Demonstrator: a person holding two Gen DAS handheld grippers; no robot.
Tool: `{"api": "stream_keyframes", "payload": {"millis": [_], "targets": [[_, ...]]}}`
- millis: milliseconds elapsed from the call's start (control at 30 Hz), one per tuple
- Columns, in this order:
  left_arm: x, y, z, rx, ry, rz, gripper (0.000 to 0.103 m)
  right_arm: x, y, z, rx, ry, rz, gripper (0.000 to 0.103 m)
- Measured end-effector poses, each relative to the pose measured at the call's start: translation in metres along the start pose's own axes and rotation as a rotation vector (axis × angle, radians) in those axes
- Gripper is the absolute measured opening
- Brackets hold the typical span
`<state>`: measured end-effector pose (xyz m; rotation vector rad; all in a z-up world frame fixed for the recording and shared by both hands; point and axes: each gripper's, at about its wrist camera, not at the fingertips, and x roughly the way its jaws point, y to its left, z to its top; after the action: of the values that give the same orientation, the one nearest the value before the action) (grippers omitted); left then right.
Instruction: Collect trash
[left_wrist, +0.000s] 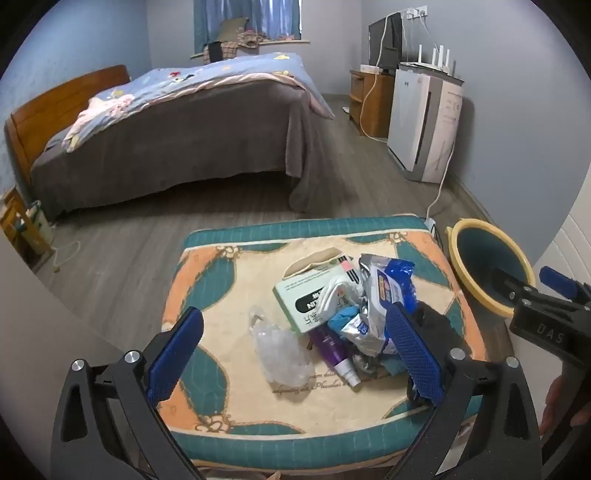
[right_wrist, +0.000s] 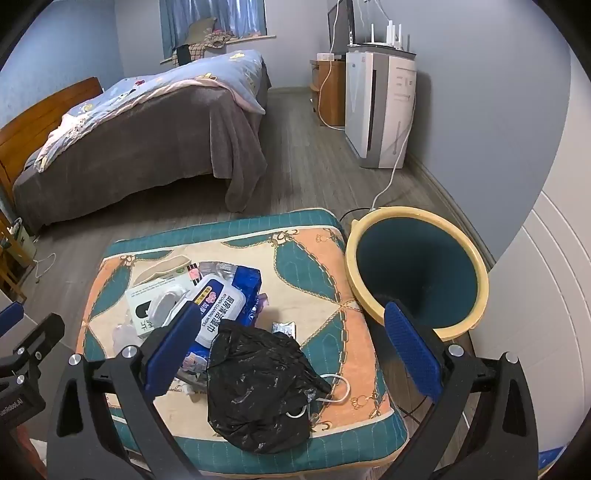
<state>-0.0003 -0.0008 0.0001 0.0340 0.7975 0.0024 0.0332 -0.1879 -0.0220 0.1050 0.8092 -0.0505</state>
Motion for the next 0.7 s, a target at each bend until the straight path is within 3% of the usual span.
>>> {"api": "stream_keyframes", "payload": {"millis": [700], "targets": [[0.0,0.0002,0.0,0.004,0.004,0.001,0.098,0.0025,0.0013,-0.0017,-0.014,0.003,-0.001,0.098]]}}
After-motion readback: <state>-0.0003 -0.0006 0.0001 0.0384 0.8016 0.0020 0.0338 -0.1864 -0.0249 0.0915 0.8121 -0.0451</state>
